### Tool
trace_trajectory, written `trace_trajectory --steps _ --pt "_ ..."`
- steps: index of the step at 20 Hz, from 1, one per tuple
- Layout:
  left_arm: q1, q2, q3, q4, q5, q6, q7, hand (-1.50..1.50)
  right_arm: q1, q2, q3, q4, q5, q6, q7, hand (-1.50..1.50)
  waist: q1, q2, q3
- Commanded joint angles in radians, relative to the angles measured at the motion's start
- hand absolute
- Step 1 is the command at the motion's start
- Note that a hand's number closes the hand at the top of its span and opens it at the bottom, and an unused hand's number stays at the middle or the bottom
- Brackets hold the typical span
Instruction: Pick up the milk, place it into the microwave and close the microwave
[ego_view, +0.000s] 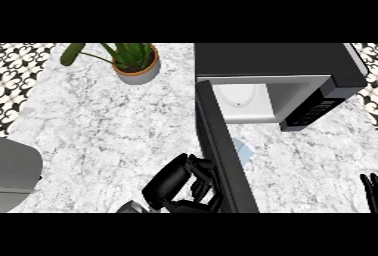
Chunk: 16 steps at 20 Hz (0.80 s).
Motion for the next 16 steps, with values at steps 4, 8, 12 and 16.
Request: trace_trajectory --steps 4,8,12,16 --pt "-0.207 -0.003 -0.288 0.257 0.078 0.300 0.061 1.50 0.008 -0.033 -0.020 -0.079 -0.039 0.043 0.049 -1.50 -0.015 0.004 0.000" --pt "-0.328 -0.003 -0.355 0.375 0.234 0.328 0.102 1.50 0.026 -0.045 -0.008 -0.208 -0.087 0.069 0.109 -1.50 -0.048 0.008 -0.001" --pt "-0.395 -0.003 -0.469 0.405 0.367 0.373 0.117 1.50 -0.020 -0.075 0.001 -0.206 -0.099 0.102 0.128 -1.50 -0.077 0.016 -0.001" --pt "-0.448 -0.003 -0.463 0.431 0.452 0.422 0.060 -1.50 -0.018 -0.116 0.008 -0.266 -0.146 0.153 0.174 -1.50 -0.118 0.024 -0.003"
